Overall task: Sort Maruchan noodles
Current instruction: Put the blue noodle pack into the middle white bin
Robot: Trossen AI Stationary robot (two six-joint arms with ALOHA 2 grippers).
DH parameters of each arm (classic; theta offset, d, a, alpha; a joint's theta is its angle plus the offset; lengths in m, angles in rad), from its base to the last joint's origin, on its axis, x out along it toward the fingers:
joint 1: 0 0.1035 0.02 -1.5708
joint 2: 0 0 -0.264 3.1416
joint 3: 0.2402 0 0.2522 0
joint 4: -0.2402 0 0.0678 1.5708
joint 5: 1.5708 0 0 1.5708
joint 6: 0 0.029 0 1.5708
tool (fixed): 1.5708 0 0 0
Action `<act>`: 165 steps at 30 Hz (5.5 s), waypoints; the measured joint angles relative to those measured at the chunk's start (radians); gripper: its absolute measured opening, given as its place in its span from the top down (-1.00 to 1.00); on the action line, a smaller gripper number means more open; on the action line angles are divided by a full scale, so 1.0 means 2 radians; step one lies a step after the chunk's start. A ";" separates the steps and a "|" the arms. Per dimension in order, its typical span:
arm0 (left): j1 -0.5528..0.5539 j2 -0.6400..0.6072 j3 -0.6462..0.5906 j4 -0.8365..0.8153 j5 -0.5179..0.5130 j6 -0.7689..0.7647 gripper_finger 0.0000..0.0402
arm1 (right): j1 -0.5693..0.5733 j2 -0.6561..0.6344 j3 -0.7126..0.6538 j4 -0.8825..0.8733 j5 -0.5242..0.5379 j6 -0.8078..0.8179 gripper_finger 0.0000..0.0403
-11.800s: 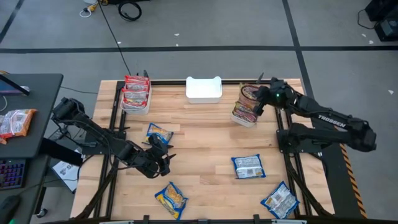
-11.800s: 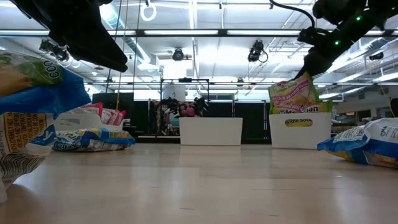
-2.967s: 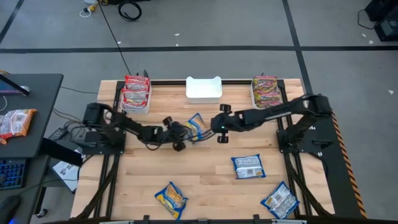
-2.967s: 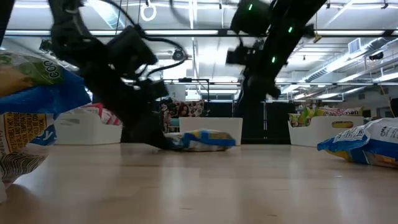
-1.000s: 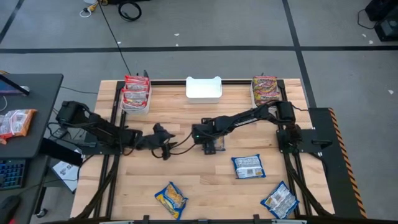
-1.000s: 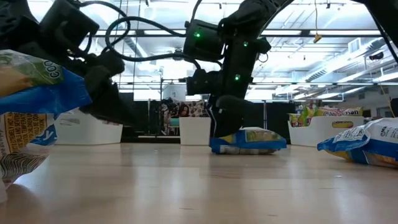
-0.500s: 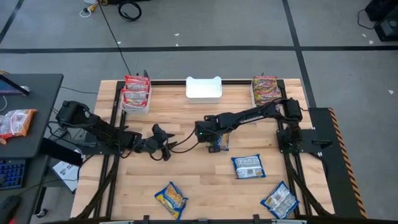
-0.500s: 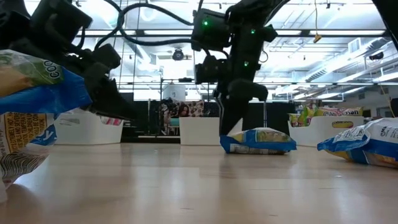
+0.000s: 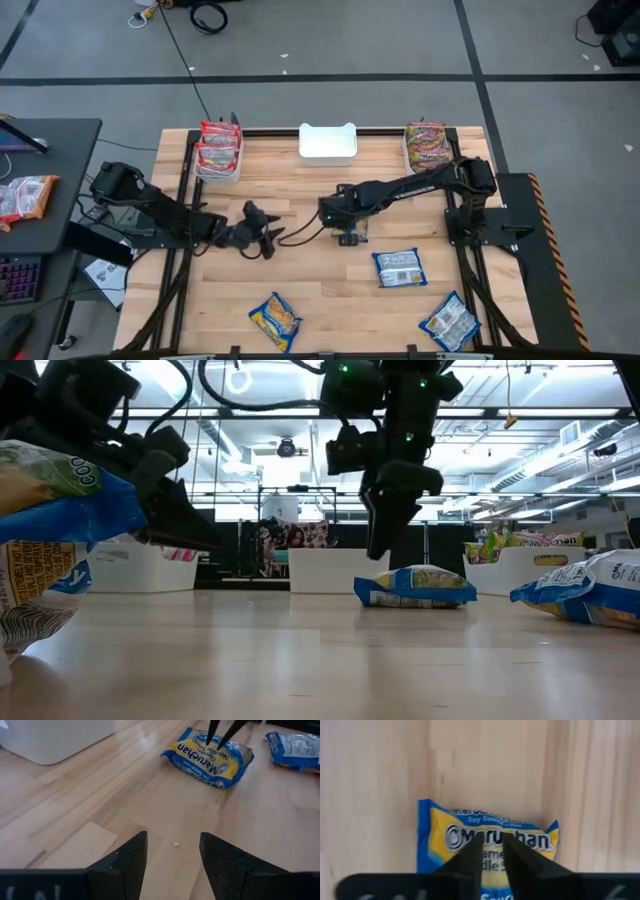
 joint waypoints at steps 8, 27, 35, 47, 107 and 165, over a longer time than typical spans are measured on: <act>-0.013 0.000 0.000 -0.001 -0.009 0.002 0.07 | 0.004 0.000 0.000 0.021 0.041 -0.042 -0.07; -0.001 0.000 0.000 -0.003 -0.037 0.025 0.07 | -0.026 0.053 -0.037 0.049 -0.003 -0.033 0.39; 0.009 0.000 0.000 -0.005 -0.036 0.038 0.07 | -0.027 0.041 -0.028 0.059 -0.004 -0.076 0.91; 0.008 0.000 0.000 -0.010 -0.035 0.038 0.07 | -0.129 -0.123 -0.094 0.375 -0.017 -0.165 0.91; 0.008 0.000 0.000 -0.016 -0.030 0.037 0.07 | -0.332 0.086 0.002 0.492 -0.228 -0.186 0.44; 0.422 0.075 0.147 -0.090 0.209 0.414 0.07 | -0.302 0.196 0.245 0.085 -0.147 -0.268 0.92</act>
